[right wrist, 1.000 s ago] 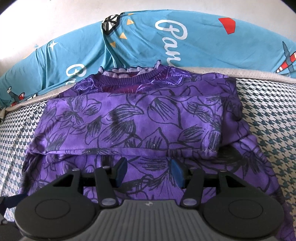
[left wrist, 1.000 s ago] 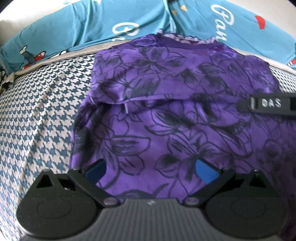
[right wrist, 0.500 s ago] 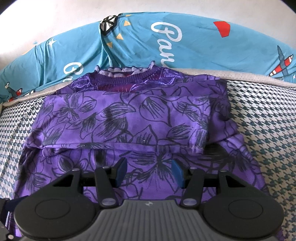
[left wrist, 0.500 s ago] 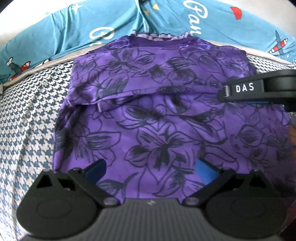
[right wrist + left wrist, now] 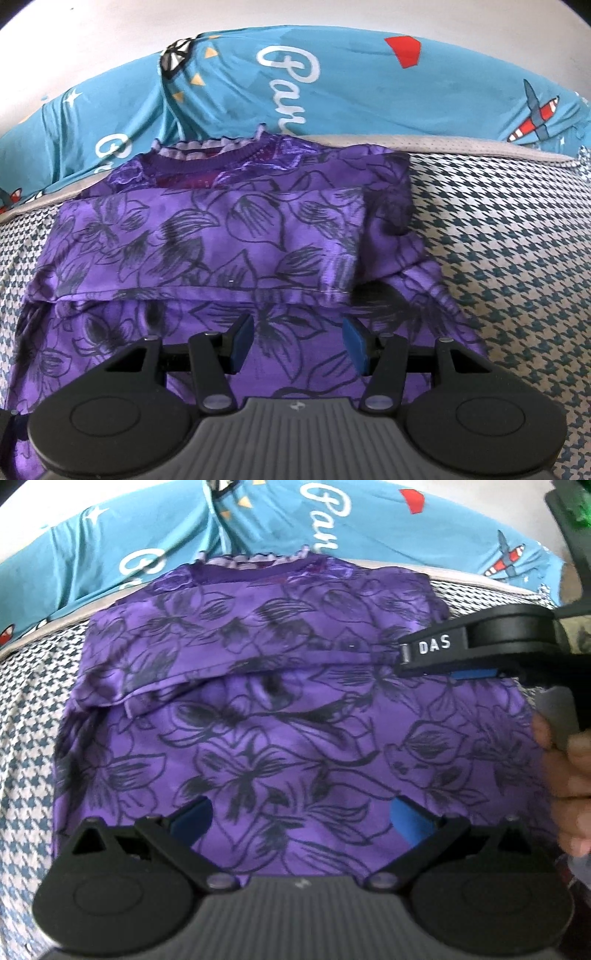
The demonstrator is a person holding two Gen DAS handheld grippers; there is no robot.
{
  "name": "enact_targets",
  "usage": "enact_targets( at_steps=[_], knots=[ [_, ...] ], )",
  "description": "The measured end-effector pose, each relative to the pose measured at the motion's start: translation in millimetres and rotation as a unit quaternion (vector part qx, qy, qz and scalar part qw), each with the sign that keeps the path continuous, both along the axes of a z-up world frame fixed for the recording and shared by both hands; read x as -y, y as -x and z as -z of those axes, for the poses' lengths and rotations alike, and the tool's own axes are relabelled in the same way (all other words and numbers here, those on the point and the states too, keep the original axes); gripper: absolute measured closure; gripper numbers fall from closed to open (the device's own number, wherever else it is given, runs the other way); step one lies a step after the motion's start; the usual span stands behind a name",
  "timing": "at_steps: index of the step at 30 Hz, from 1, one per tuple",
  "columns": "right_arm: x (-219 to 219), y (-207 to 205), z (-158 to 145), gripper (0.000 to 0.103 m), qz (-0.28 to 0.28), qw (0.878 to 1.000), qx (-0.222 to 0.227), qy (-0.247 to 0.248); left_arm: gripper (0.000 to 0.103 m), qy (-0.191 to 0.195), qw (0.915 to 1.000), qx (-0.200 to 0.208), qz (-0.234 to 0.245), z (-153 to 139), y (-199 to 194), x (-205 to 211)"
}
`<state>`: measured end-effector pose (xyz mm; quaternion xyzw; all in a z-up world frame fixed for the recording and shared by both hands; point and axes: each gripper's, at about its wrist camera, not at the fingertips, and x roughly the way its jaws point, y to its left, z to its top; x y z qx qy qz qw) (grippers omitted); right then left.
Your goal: Fold clothes
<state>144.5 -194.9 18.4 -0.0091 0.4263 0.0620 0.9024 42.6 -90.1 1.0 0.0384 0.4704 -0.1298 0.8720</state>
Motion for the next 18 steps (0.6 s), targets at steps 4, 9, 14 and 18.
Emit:
enact_targets(
  at_steps=[4,9,14,18],
  knots=[
    [4,-1,2,0.05,0.004,1.0,-0.003,0.001,0.0,0.004,0.9998,0.0,0.018,1,2,7],
    [11,-2,2,0.05,0.01,1.0,-0.003,0.0,0.0,0.024,0.9988,-0.013,0.04,2,2,14],
    [17,-3,3,0.05,0.017,1.0,-0.005,0.001,0.0,0.059,0.9963,-0.024,0.057,-1,2,14],
    [22,-4,3,0.05,0.024,1.0,-0.006,-0.001,0.0,0.091,0.9952,-0.029,0.021,-19,-9,-4]
  ],
)
